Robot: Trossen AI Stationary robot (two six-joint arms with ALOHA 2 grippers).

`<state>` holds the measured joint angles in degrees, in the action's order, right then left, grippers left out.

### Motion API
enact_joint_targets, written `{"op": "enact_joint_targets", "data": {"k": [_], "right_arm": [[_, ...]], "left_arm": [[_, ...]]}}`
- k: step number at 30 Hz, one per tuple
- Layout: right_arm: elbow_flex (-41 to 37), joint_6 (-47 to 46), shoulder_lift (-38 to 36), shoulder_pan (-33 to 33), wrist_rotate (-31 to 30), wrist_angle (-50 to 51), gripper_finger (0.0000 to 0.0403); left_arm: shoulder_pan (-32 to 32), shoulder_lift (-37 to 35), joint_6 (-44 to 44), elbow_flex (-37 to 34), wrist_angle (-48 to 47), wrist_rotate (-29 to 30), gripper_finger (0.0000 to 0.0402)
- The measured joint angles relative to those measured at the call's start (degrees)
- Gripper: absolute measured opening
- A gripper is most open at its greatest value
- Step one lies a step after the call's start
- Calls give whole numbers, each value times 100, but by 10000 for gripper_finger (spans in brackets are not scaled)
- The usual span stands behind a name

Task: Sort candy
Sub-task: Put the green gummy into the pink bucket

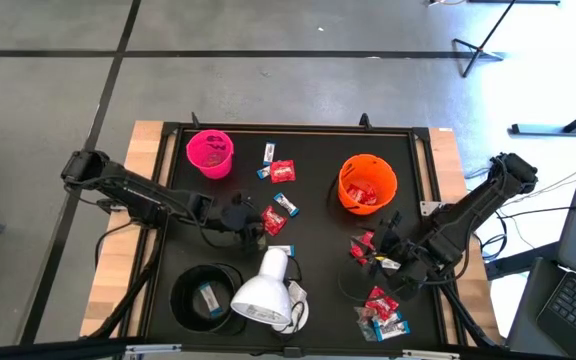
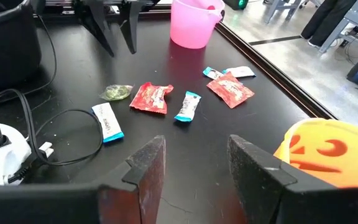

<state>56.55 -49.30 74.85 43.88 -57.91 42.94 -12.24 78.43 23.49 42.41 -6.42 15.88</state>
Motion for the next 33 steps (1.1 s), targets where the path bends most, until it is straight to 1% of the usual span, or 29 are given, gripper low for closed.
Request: {"op": "enact_joint_targets", "data": {"k": [5,11,19,26,33], "right_arm": [[0,1,0,0,-3,0,170],[0,-10,0,0,-74,0,170],[0,-15,0,0,-66,0,170],[0,-17,0,0,-59,0,170],[0,-17,0,0,-4,-2,170]], "left_arm": [[-102,0,-2,0,0,6,153],[-106,0,2,-2,-1,117,153],[-106,0,8,-2,0,120,153],[-110,0,35,-2,0,55,153],[-312,0,38,-2,-22,-37,153]]}}
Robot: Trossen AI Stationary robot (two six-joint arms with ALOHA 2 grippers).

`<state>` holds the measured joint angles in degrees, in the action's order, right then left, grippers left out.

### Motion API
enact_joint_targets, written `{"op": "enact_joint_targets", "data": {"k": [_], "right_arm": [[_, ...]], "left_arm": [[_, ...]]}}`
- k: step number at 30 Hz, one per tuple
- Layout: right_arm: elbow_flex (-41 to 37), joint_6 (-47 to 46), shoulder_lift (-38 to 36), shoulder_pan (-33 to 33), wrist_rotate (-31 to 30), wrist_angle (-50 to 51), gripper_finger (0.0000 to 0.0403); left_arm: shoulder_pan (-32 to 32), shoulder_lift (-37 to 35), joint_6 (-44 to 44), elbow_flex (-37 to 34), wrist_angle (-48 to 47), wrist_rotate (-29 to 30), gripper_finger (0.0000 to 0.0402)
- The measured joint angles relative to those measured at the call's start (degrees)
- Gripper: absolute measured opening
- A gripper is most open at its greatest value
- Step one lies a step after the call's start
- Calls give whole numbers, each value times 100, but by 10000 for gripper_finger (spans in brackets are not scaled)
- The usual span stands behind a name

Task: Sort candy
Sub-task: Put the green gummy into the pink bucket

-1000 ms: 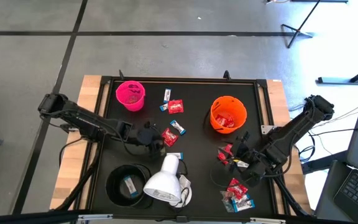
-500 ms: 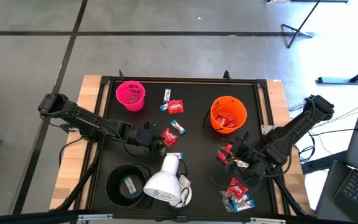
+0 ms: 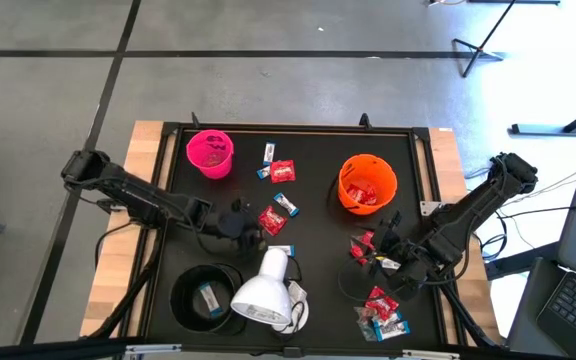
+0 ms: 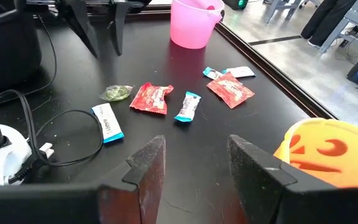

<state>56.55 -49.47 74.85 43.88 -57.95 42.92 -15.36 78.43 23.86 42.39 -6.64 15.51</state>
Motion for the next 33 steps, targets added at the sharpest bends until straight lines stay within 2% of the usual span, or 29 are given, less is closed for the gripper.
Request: {"op": "enact_joint_targets", "data": {"k": [6,10,21,33], "right_arm": [[0,0,0,0,0,-2,170],[0,0,0,0,0,-24,170],[0,20,0,0,101,-85,170],[0,26,0,0,104,-87,170]], "left_arm": [[-122,0,309,0,-15,23,153],[-99,170,713,-1,-34,286,153],[-68,1071,1174,-4,72,-334,153],[229,1560,1510,-2,170,-302,153]]}}
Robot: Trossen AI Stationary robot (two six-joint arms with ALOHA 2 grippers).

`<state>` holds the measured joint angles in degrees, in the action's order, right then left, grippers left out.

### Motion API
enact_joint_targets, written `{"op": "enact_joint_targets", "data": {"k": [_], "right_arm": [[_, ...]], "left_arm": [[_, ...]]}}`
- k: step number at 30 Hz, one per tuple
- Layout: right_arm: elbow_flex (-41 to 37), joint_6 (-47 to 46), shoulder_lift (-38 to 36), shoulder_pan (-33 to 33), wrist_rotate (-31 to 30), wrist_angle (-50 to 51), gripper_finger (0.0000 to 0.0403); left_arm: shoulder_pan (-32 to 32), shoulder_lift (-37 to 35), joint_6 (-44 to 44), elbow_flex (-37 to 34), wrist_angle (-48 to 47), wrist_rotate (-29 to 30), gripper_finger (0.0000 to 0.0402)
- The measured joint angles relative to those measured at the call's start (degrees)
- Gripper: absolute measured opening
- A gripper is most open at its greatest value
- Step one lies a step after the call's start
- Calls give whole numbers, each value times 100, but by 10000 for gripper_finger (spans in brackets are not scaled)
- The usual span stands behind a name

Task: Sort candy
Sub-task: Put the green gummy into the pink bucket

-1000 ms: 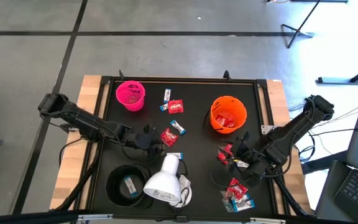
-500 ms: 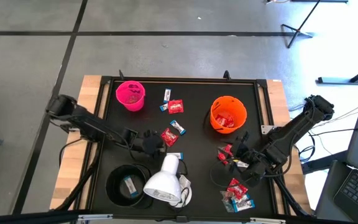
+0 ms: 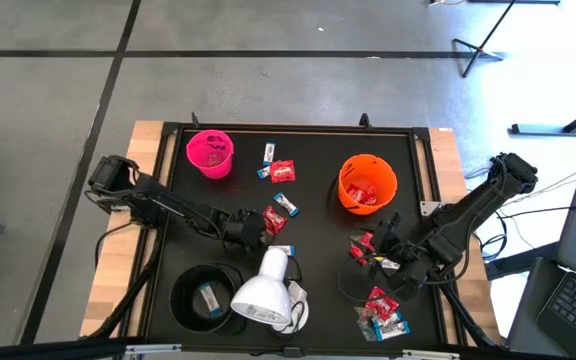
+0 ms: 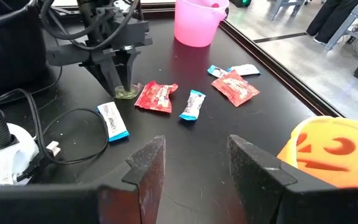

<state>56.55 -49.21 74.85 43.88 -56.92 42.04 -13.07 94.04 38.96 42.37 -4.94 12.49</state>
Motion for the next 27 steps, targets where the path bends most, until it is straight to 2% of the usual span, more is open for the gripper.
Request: {"op": "enact_joint_targets", "data": {"k": [13,19,27], "right_arm": [[0,-2,0,0,56,-17,170],[0,0,0,0,58,-17,170],[0,0,0,-2,58,-13,170]], "left_arm": [[36,20,-54,0,-1,-1,150],[38,20,-257,0,-16,48,116],[36,13,-357,0,-13,46,48]]}}
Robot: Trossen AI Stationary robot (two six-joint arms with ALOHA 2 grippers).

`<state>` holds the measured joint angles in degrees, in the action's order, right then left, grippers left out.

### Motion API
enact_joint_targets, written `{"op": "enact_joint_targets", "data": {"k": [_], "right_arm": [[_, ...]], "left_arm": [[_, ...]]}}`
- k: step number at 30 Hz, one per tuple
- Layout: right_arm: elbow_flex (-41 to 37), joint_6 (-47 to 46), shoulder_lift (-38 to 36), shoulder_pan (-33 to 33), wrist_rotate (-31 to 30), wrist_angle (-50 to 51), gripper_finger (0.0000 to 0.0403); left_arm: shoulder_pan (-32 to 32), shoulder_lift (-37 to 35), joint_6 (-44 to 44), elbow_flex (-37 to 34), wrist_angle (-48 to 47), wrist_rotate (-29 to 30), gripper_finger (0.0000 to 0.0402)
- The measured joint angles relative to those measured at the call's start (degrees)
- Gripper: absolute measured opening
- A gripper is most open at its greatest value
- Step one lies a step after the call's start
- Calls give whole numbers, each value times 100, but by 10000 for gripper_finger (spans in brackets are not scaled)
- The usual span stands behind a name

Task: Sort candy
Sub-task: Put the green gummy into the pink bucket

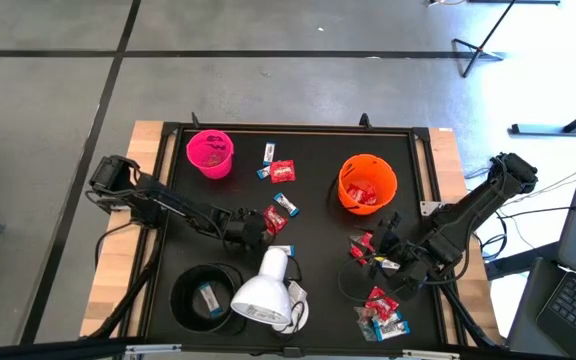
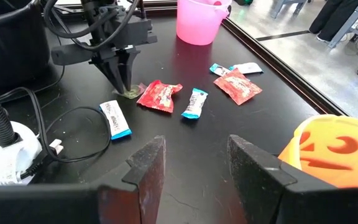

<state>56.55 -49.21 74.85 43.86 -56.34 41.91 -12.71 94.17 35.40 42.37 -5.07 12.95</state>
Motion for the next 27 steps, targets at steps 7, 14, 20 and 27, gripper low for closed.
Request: {"op": "enact_joint_targets", "data": {"k": [7,14,20,27], "right_arm": [[0,0,0,2,1,11,170],[0,16,0,1,0,19,170],[0,17,0,2,-55,22,170],[-1,20,0,2,-55,44,170]], "left_arm": [[2,-4,-126,2,76,-114,5],[2,-311,-270,78,176,-235,2],[2,-1046,-809,277,5,70,1],[35,-2137,-1063,280,-859,851,0]]}}
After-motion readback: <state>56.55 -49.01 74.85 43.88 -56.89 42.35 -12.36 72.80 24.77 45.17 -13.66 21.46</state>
